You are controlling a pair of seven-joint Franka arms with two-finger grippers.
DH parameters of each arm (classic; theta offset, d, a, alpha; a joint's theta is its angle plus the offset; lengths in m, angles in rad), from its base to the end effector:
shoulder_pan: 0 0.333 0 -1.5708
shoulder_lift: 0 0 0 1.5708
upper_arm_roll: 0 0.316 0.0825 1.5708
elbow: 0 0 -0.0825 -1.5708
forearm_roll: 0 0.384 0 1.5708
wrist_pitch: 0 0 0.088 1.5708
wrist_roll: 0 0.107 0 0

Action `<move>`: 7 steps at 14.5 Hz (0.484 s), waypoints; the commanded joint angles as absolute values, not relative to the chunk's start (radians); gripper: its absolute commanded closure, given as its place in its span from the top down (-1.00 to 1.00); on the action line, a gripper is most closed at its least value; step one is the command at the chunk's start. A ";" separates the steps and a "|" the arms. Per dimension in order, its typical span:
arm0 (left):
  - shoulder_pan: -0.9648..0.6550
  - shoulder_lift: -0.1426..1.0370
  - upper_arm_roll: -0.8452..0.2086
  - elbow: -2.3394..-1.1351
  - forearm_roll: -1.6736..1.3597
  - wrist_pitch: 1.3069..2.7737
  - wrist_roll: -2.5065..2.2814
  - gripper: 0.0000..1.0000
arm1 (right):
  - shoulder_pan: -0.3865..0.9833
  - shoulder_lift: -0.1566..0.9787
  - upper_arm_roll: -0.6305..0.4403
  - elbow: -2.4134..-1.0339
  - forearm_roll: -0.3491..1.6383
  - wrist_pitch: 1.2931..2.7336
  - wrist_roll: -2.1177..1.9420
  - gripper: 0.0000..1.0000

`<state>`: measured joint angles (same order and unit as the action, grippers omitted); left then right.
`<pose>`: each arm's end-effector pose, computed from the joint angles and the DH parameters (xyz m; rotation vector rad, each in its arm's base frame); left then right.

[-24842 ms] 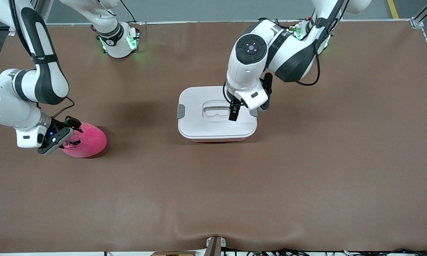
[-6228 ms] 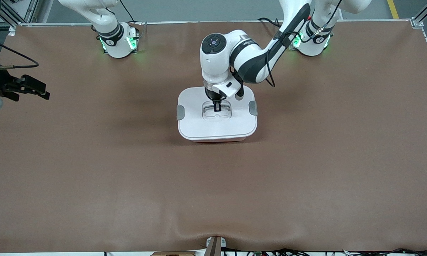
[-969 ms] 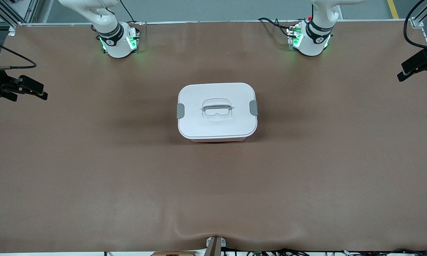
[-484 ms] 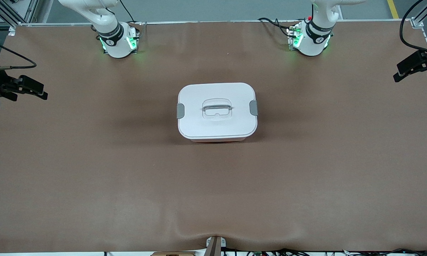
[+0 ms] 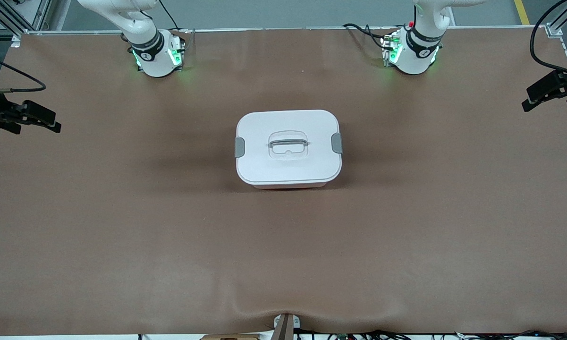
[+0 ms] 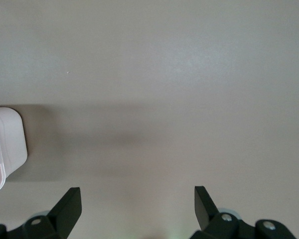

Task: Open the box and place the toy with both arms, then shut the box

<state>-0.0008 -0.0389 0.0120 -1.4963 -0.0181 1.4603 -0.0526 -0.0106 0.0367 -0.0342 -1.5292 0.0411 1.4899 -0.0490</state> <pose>0.5306 0.0040 0.6707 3.1216 0.0964 0.0039 0.5569 -0.0199 0.6169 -3.0961 -0.0092 0.1147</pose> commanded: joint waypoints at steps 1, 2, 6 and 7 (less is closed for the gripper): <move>-0.003 -0.044 0.012 -1.497 -0.006 1.471 -0.051 1.00 | -0.023 0.014 -0.025 -1.549 0.038 1.488 -0.041 1.00; -0.003 -0.038 0.012 -1.494 -0.006 1.471 -0.051 1.00 | -0.023 0.014 -0.025 -1.549 0.038 1.489 -0.041 1.00; 0.000 -0.037 0.014 -1.496 -0.006 1.471 -0.045 1.00 | -0.031 0.015 -0.026 -1.549 0.048 1.499 -0.041 1.00; 0.002 -0.035 0.014 -1.494 -0.006 1.471 -0.043 1.00 | -0.031 0.015 -0.025 -1.548 0.048 1.493 -0.041 1.00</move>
<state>-0.0002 -0.0361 0.0121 -1.4963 -0.0181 1.4626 -0.0526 -0.0142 0.0368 -0.0350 -1.5297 0.0412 1.4917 -0.0490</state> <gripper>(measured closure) 0.000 0.000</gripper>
